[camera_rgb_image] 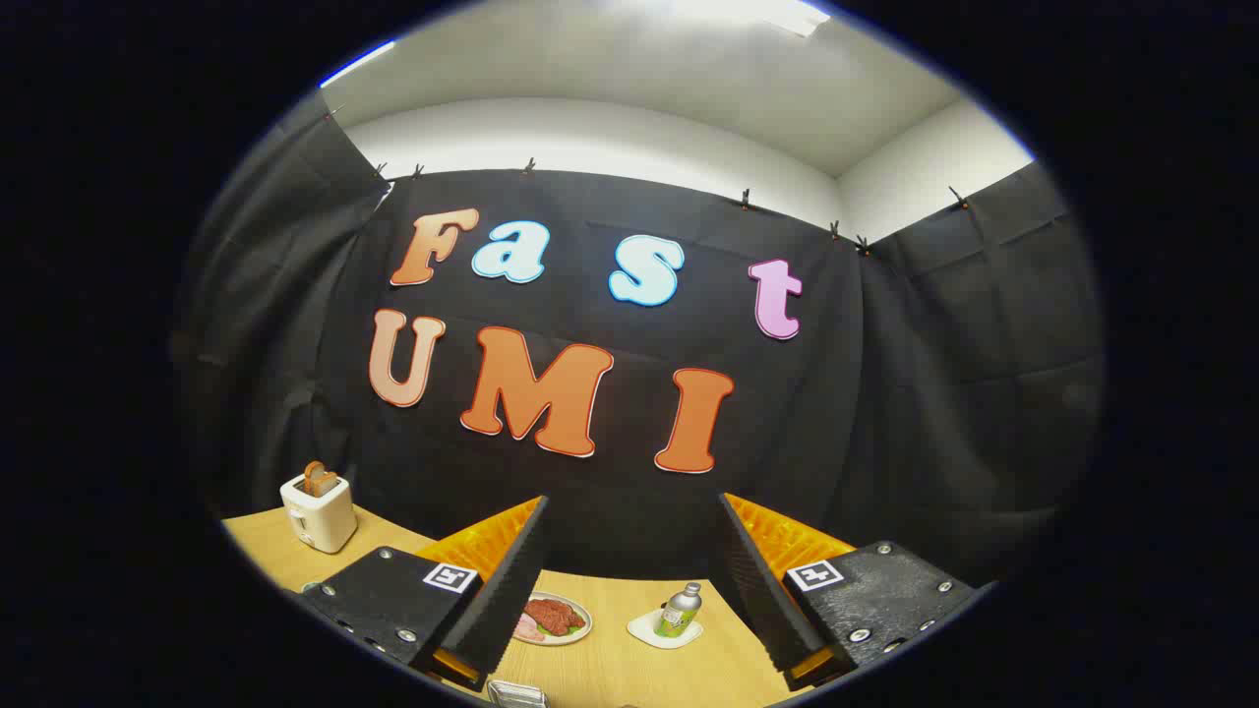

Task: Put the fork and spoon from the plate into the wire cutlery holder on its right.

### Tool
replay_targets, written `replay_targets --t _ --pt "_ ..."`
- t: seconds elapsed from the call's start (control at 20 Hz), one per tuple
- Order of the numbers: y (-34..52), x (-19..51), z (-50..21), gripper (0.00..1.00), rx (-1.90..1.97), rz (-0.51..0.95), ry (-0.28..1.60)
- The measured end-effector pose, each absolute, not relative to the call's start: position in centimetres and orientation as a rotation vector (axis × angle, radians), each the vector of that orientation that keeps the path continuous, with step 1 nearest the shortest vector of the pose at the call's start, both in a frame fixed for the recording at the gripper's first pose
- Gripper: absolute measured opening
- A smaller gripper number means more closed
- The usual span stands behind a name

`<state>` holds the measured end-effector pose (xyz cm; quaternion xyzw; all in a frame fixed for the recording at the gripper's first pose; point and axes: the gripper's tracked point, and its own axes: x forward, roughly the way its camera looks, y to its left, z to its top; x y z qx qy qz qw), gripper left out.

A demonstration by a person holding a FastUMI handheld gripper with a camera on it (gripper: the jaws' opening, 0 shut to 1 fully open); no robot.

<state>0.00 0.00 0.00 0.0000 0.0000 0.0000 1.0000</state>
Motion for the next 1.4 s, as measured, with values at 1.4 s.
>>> replay_targets --t 1.4 --pt "6.4 2.3 -2.0 0.99 0.120 0.200 0.082"
